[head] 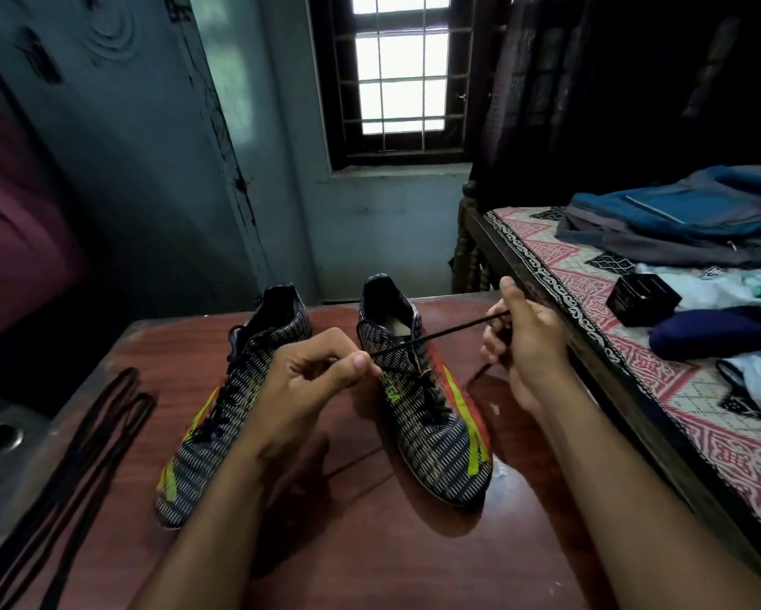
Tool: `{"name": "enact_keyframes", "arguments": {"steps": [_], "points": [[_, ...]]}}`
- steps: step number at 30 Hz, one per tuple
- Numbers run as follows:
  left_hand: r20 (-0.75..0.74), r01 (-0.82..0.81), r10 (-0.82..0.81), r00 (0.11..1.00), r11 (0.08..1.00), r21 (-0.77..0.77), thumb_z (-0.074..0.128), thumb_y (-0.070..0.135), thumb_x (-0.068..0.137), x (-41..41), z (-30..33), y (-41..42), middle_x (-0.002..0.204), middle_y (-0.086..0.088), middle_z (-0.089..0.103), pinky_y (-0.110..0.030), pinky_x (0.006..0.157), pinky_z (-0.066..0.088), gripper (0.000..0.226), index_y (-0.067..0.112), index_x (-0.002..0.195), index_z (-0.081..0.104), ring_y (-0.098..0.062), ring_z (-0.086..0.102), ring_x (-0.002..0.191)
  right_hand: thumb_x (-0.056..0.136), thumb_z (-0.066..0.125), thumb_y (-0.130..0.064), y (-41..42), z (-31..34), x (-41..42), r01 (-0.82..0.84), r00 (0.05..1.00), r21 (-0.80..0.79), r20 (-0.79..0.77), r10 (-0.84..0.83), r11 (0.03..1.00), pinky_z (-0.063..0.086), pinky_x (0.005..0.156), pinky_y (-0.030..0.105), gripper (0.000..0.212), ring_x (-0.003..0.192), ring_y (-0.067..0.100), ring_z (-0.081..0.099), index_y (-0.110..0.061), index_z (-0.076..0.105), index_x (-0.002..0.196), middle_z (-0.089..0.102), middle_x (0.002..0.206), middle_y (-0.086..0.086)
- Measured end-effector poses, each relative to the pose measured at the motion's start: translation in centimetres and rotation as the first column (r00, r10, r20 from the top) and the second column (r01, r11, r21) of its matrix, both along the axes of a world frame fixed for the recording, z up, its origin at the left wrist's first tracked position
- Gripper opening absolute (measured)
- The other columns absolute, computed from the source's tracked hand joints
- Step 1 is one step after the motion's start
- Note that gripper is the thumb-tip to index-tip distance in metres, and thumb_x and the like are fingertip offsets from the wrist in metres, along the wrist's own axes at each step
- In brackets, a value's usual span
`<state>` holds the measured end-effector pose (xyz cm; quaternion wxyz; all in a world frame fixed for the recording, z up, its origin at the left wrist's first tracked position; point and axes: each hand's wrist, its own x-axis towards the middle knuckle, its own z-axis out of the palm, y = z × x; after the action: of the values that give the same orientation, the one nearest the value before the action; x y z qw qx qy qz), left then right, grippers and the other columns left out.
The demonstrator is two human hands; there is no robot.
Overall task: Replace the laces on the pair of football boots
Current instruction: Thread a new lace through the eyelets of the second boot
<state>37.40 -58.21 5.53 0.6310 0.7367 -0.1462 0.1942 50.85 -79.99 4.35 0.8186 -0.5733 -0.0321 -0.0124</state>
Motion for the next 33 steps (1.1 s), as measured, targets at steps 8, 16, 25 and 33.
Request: {"name": "enact_keyframes", "arguments": {"steps": [8, 16, 25, 33], "points": [[-0.004, -0.069, 0.070, 0.998, 0.991, 0.116, 0.060, 0.063, 0.091, -0.1, 0.3, 1.6, 0.084, -0.003, 0.070, -0.032, 0.079, 0.046, 0.054, 0.013, 0.078, 0.075, -0.024, 0.064, 0.083, 0.101, 0.057, -0.048, 1.0, -0.1, -0.7, -0.010, 0.997, -0.264, 0.068, 0.029, 0.964, 0.019, 0.047, 0.022, 0.045, 0.041, 0.011, 0.024, -0.019, 0.049, 0.068, 0.032, 0.048, -0.008], [-0.175, -0.134, 0.203, 0.963, 0.929, 0.344, 0.080, 0.050, 0.080, 1.4, 1.1, -4.8, 0.093, 0.012, 0.079, -0.042, 0.091, 0.059, 0.048, 0.036, 0.125, 0.070, -0.006, 0.075, 0.093, 0.097, 0.066, -0.049, 2.9, 0.4, -3.3, -0.020, 0.912, -0.535, 0.336, 0.234, 0.845, 0.030, 0.045, 0.036, 0.071, 0.042, 0.015, 0.038, 0.001, 0.048, 0.050, 0.043, 0.043, 0.013], [-0.095, -0.309, 0.338, 0.936, 0.921, 0.235, 0.075, 0.008, 0.091, -0.7, 1.7, -1.4, 0.085, 0.001, 0.077, -0.031, 0.079, 0.054, 0.011, 0.019, 0.092, 0.079, -0.009, 0.068, 0.080, 0.098, 0.060, -0.052, 1.6, 0.4, -2.4, 0.059, 0.937, -0.507, 0.325, 0.127, 0.860, 0.023, 0.047, 0.027, 0.062, 0.042, 0.012, 0.029, -0.019, 0.038, 0.050, 0.032, 0.045, -0.005], [-0.127, -0.133, 0.201, 0.971, 0.903, 0.408, 0.079, 0.039, 0.088, 1.1, 2.0, -3.6, 0.100, 0.014, 0.077, -0.034, 0.085, 0.059, 0.047, 0.041, 0.133, 0.065, -0.004, 0.073, 0.092, 0.100, 0.060, -0.047, 3.5, 0.1, -4.1, -0.066, 0.913, -0.412, 0.343, 0.222, 0.909, 0.038, 0.046, 0.031, 0.060, 0.043, 0.016, 0.047, -0.004, 0.061, 0.059, 0.053, 0.048, 0.008]]}}
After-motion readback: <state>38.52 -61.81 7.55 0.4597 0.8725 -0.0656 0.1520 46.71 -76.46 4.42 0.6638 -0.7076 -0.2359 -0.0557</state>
